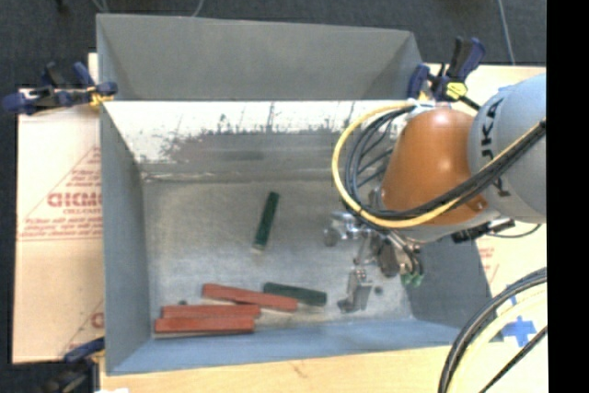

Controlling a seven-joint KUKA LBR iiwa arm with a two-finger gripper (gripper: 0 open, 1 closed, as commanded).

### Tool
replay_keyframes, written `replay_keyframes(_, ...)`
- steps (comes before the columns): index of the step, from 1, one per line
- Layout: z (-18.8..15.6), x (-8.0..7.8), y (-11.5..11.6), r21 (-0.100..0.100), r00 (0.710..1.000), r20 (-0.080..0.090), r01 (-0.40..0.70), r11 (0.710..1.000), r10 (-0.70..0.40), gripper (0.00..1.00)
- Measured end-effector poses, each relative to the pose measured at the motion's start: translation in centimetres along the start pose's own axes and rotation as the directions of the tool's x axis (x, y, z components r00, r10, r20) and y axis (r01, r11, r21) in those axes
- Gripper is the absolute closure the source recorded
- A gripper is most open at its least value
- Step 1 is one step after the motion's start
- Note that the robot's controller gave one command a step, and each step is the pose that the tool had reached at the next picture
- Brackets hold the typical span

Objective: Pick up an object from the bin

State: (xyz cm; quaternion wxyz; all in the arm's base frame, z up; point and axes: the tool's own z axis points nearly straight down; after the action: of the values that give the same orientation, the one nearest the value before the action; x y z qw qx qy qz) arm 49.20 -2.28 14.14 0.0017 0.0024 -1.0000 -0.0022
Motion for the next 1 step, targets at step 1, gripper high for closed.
replay_keyframes(1, 7.31, -0.21, 5.92, 0.001, 1.000, -0.001, -0.029, 1.000, 0.029, 0.00)
